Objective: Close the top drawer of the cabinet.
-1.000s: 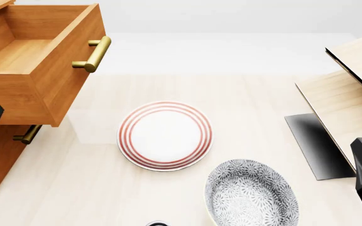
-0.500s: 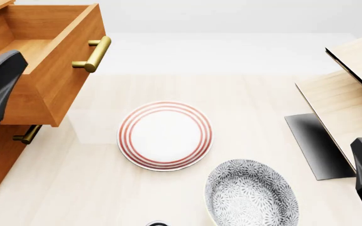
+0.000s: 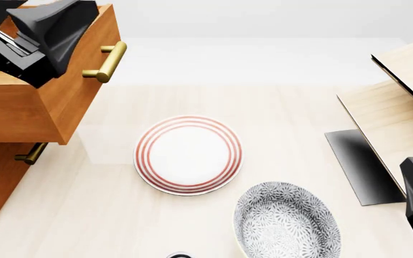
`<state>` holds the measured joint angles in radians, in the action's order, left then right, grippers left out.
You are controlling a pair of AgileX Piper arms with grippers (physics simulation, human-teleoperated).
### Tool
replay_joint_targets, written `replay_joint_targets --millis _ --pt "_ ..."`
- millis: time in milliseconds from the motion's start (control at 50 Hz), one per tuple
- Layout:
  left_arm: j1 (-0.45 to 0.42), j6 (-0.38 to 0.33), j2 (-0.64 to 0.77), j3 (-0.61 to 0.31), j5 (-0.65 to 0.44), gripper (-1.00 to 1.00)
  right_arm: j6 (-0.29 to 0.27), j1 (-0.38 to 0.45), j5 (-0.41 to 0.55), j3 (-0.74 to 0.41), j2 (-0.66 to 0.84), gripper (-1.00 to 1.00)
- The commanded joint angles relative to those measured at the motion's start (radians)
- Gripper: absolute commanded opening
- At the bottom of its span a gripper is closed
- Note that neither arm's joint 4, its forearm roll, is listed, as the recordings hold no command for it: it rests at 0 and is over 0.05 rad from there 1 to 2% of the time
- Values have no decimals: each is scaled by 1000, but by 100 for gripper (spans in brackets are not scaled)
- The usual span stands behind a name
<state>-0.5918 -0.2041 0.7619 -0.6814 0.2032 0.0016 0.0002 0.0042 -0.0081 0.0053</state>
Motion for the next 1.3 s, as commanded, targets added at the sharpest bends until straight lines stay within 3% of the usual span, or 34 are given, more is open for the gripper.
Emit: replay_joint_targets --millis 20,180,340,500,600,800,920,1180,1300 --pt "-53 14 148 -125 23 100 0 0 0 0 0 100" --pt "-87 10 251 -222 11 100 0 0 0 0 0 100" --pt "-149 -51 343 -290 23 100 0 0 0 0 0 100" --pt "-200 -21 469 -364 -12 100 0 0 0 0 0 100" --pt "-202 5 529 -431 -59 100 0 0 0 0 0 100" --pt "-195 -16 607 -548 -120 100 0 0 0 0 0 100" --pt "-170 41 688 -645 -198 100 0 0 0 0 0 100" --pt "-132 131 788 -711 -295 100 0 0 0 0 0 100" --pt "-128 121 790 -693 -297 100 0 0 0 0 0 100"
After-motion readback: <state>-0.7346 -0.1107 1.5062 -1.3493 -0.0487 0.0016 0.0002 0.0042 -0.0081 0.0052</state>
